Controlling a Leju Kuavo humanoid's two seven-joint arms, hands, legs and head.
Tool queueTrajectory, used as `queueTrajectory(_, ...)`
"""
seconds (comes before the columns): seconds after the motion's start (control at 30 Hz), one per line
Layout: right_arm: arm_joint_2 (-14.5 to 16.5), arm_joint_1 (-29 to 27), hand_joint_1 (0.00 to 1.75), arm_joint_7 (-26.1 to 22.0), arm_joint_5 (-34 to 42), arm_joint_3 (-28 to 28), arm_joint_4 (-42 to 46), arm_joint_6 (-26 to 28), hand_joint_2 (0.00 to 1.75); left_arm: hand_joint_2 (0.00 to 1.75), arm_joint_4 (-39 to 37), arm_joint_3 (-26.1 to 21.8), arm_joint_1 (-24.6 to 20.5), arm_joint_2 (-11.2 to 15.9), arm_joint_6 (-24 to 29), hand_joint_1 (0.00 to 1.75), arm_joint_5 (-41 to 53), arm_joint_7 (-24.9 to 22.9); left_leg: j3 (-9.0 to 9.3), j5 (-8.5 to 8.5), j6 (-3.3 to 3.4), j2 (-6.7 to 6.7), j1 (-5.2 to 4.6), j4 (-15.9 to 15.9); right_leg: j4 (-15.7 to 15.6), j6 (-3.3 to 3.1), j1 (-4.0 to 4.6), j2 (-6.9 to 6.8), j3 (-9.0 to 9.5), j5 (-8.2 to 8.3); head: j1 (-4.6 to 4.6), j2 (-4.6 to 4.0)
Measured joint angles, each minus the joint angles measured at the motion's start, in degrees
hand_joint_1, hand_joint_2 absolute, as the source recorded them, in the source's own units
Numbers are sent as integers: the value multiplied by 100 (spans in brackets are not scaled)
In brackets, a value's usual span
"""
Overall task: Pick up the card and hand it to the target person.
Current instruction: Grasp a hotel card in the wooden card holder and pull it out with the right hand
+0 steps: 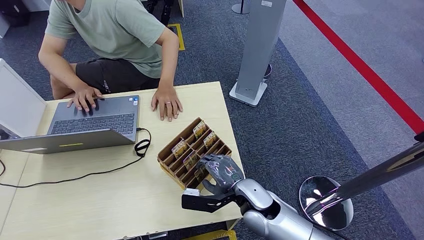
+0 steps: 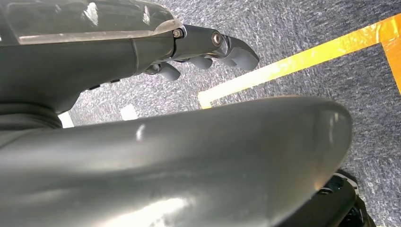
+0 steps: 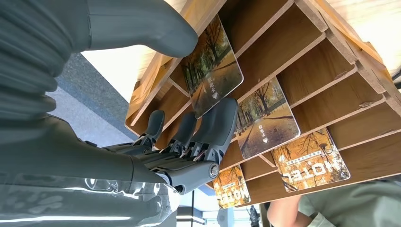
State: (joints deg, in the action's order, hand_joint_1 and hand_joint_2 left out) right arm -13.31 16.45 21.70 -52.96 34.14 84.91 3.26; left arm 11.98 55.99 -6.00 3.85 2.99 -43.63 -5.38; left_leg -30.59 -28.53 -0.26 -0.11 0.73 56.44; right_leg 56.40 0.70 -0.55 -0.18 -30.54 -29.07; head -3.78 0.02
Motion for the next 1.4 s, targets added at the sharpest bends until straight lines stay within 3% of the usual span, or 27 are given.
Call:
queueTrajectory(0.2,0,4,108,3,8,0,-18,-4,175,0,0,33,0,0,0,0,0,0,0,0,0,0,0,0,0,0,0,0,0,0,0,1)
queueTrajectory(0.67,0,-2,112,28,18,0,-26,-9,175,0,0,46,0,0,0,0,0,0,0,0,1,0,0,0,0,0,0,0,0,0,0,1)
queueTrajectory(0.97,0,-13,165,35,44,0,-26,3,175,0,0,49,1,0,2,0,0,0,1,1,1,0,0,1,0,0,0,0,1,0,0,1)
queueTrajectory(1.4,2,-15,164,23,55,-1,-26,19,175,0,0,77,-3,0,-56,0,85,11,2,1,2,0,0,3,0,1,0,-1,3,1,0,1)
